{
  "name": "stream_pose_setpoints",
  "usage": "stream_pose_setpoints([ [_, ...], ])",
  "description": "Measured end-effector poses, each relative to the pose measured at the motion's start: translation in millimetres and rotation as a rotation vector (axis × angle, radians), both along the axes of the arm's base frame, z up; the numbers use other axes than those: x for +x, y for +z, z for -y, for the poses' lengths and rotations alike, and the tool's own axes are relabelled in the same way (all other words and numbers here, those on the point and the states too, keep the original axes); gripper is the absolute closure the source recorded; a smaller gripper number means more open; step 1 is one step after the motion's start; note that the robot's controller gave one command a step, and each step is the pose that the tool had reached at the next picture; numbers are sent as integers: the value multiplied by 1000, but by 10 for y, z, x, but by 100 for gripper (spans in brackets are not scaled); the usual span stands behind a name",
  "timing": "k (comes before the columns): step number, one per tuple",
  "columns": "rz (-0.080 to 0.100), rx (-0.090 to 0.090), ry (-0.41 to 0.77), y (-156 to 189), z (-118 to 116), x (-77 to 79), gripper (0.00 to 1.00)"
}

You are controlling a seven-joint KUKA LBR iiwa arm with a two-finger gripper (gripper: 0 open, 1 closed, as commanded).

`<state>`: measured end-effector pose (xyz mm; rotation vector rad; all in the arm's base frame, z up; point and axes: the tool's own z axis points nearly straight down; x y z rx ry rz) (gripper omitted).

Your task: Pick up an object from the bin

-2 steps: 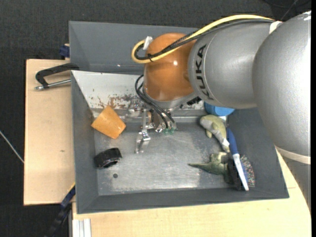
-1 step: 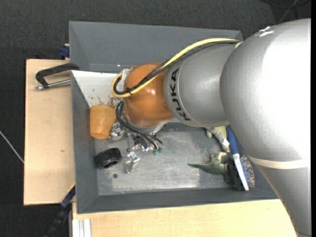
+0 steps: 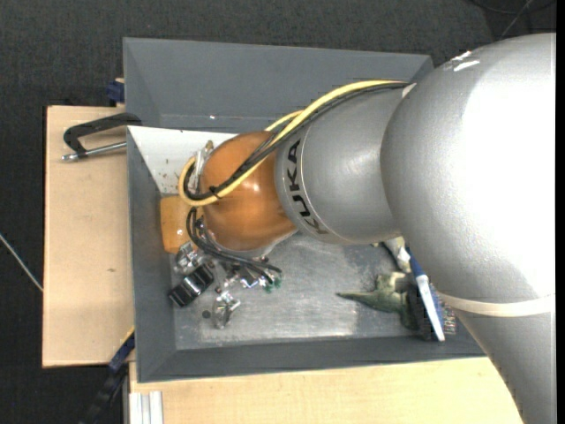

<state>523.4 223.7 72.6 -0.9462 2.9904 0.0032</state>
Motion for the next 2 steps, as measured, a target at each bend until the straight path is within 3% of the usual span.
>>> stream_pose_setpoints([
  [1, 5, 4, -3, 24, -1, 20, 100],
  [2, 10, 2, 48, 1725, 235, -162, 100],
])
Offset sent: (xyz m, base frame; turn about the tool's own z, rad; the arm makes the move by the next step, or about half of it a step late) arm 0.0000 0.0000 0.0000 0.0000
